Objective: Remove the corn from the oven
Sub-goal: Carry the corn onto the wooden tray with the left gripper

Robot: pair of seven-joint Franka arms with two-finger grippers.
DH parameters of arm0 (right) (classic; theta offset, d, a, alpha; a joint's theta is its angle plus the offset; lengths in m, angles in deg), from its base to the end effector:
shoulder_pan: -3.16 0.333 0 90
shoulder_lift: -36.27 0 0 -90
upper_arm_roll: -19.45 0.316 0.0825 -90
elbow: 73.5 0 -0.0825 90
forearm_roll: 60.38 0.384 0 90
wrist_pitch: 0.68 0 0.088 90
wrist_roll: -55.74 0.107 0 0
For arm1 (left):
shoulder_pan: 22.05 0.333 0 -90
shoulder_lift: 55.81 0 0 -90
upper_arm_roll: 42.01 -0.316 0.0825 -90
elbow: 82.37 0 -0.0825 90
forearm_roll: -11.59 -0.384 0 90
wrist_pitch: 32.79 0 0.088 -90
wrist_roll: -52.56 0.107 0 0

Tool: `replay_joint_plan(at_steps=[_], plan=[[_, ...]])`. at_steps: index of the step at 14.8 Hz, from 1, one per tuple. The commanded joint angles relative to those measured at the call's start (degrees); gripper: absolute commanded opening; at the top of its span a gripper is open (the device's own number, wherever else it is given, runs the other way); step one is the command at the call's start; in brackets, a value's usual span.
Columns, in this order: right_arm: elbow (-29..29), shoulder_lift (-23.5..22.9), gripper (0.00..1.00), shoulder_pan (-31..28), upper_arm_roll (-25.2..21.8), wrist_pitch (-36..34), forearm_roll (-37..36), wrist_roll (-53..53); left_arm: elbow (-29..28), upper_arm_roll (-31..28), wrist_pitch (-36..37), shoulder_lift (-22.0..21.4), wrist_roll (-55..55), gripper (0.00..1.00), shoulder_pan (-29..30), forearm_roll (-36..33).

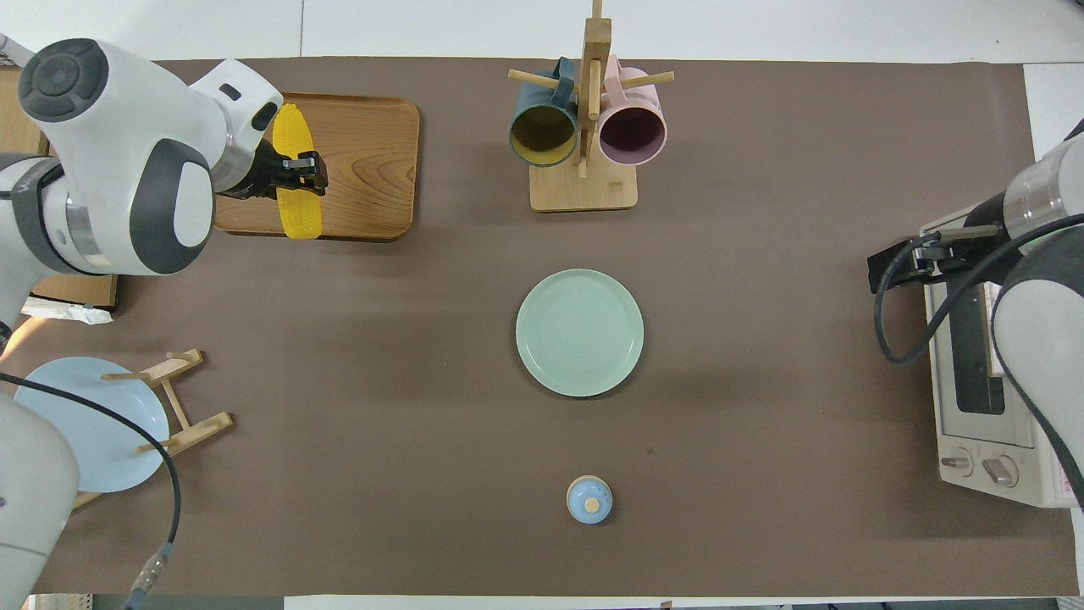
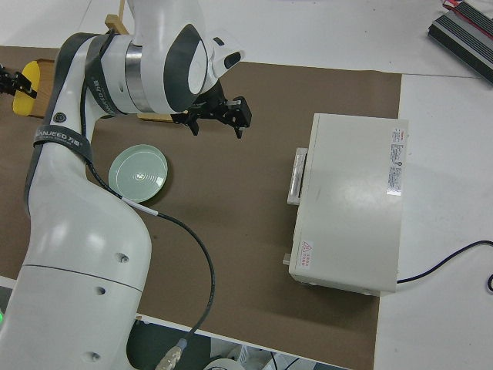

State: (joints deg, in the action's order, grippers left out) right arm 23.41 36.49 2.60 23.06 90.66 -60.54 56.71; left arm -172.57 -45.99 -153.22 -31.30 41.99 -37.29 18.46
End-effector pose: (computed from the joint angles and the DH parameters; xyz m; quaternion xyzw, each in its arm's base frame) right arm 0.5492 0.0290 0.5718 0.9987 0.0182 -0.0466 0.0031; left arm 0.6721 -0.1461 0.4038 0.9978 0.0179 0.0422 0.0478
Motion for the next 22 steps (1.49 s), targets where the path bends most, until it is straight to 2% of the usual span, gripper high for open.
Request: replay_joint_plan(at_steps=[1,2,5,7,10,15,17,18,19,20,22], plan=[[-1.46,-0.83,1.00,-0.23,0.26,-1.34,-0.28,0.87,14.74,0.56,1.77,12.29,-0.07,0.00,1.35,-0.81],[-1.46,-0.83,1.00,-0.23,0.26,-1.34,-0.28,0.87,17.39,0.56,1.60,14.58,-0.07,0.00,1.87,-0.72],[-1.37,-0.74,1.00,-0.50,0.18,-1.17,-0.28,0.87,17.77,0.91,-1.11,16.36,1.94,0.00,3.11,-0.90],[-1.28,-0.74,1.00,-0.76,0.18,-0.91,-0.28,0.87,17.42,0.82,-2.18,16.63,5.36,0.00,3.37,-1.07],[-1.37,-0.66,1.00,-0.85,0.09,-0.73,-0.20,0.87,13.39,0.82,-8.39,16.45,7.14,0.00,3.20,-0.99],[-1.37,-0.74,1.00,-0.85,0.00,-0.64,-0.11,0.87,12.41,0.82,-8.51,16.10,7.40,0.00,3.20,-0.99],[-1.45,-0.74,1.00,-0.85,0.00,-0.55,-0.02,0.87,11.36,0.73,-8.59,15.75,7.49,0.30,3.20,-1.07],[-1.46,-0.74,1.00,-0.85,-0.09,-0.55,-0.02,0.87,11.27,0.73,-8.59,15.75,7.49,0.54,3.11,-1.07],[-1.46,-0.74,1.00,-0.85,-0.09,-0.55,-0.02,0.87,11.36,0.65,-8.51,15.75,7.49,0.74,3.02,-1.07],[-1.46,-0.74,1.00,-0.85,-0.09,-0.55,-0.02,0.87,11.36,0.56,-8.42,15.66,7.49,1.00,3.02,-1.07],[-1.46,-0.74,1.00,-0.85,-0.09,-0.55,-0.02,0.87,11.88,0.38,-7.02,15.57,7.49,1.00,3.28,-1.34]])
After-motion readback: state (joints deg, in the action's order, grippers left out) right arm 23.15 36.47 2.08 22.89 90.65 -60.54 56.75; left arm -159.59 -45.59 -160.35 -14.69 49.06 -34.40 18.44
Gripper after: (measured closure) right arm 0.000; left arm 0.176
